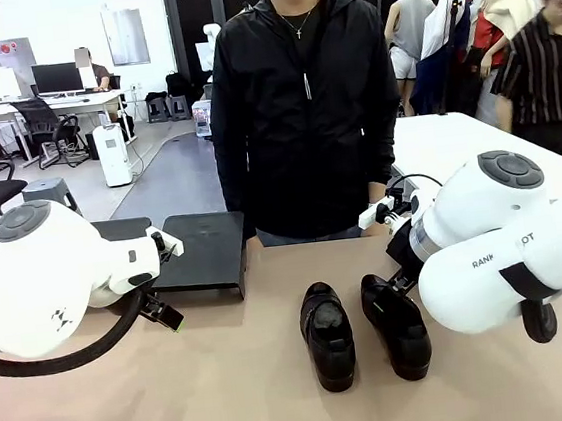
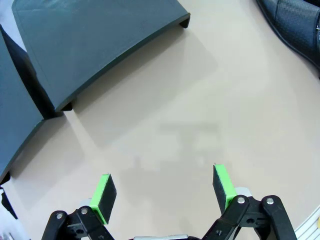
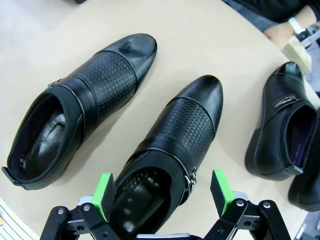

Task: Organize the shoes by placing them on the stand.
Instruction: Pick up one Shoe and place it in the middle of the table.

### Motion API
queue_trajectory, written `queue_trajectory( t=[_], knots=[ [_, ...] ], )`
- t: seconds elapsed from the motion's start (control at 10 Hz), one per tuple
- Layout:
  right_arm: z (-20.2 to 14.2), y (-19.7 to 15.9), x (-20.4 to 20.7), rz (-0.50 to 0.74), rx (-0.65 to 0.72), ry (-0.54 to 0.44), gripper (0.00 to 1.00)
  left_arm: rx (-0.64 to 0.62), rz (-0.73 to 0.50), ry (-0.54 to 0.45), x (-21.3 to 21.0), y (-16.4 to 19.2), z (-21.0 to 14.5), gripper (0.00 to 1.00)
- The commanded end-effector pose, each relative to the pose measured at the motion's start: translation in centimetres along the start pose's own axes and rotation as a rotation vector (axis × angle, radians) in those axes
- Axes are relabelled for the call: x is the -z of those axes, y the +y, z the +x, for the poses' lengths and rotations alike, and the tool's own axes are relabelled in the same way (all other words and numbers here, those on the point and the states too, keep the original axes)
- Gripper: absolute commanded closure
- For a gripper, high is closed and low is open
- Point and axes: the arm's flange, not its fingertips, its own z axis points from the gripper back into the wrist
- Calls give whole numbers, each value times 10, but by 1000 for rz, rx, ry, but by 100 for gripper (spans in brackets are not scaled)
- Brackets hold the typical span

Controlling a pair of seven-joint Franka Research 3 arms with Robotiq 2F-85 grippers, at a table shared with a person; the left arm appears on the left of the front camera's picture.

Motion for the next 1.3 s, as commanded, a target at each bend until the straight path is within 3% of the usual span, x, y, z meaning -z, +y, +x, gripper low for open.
queue_trajectory(
  t=[0.0, 0.2, 0.3, 0.4, 0.6, 0.7, 0.9, 1.1, 1.2],
  knots=[
    [8, 9, -26, 60, -24, 1, 0, 22, -76, 6, -34, -1, 4, 0],
    [2, -3, -100, 119, 119, 64, 0, -194, -189, 101, -107, -15, 14, 0],
    [-7, -14, -140, 140, 186, 71, 0, -257, -224, 70, -146, -22, 15, 0],
    [-22, -27, -184, 217, 228, 65, 0, -240, -365, 32, -191, -21, 4, 0],
    [-65, -59, -253, 360, 302, 33, 0, -166, -477, 0, -244, -4, -33, 0],
    [-92, -79, -281, 401, 375, -32, 0, -197, -485, -22, -261, 12, -59, 0],
    [-147, -122, -312, 439, 547, -167, 0, -381, -458, -87, -276, 53, -114, 0],
    [-166, -133, -307, 406, 625, -228, 0, -507, -450, -152, -271, 84, -144, 0],
    [-160, -123, -327, 429, 558, -155, 0, -378, -463, -90, -306, 71, -99, 0]
  ],
)
